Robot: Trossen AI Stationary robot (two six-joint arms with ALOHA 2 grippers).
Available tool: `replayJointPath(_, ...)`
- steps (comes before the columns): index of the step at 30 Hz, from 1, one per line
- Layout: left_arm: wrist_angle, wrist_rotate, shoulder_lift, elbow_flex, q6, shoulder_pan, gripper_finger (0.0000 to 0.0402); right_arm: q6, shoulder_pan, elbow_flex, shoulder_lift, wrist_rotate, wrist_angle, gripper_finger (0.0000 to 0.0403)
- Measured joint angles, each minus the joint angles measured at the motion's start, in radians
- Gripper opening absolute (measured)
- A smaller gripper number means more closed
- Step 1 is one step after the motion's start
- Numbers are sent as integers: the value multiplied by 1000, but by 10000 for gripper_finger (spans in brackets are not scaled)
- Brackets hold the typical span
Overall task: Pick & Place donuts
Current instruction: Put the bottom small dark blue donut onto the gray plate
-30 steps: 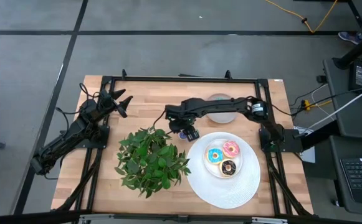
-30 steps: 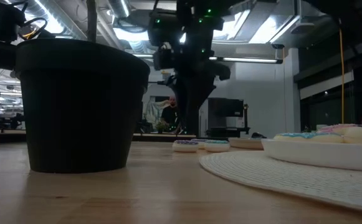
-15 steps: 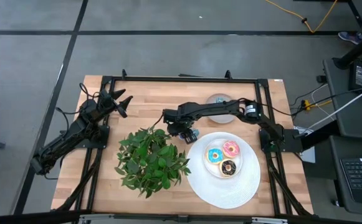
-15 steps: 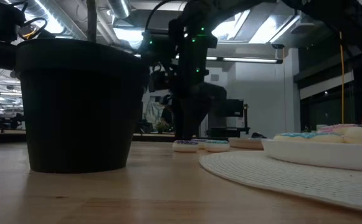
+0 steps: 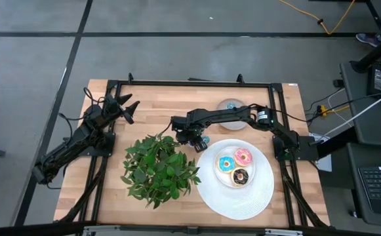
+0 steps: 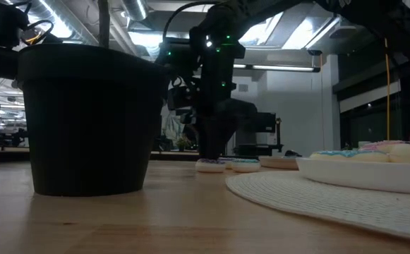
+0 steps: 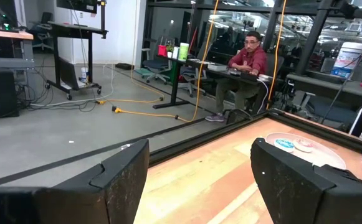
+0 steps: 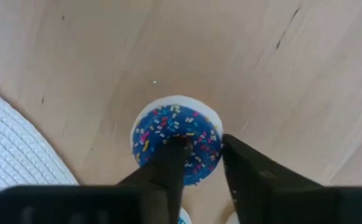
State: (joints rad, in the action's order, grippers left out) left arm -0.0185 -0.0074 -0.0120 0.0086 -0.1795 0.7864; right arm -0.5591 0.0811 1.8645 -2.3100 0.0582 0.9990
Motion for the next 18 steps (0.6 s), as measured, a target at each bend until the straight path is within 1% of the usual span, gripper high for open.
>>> replayJointPath(5,0,0,0,0,0,0,270,0,0,0,-1,0,0,46)
replayJointPath(9,0,0,0,0,0,0,270,2,0,0,-1,0,1,15)
replayJointPath(12,0,0,0,0,0,0,270,10,3,19,-2,-1,37,12)
replayJointPath(18,0,0,0,0,1,0,270,71,26,116,-2,-3,127,39)
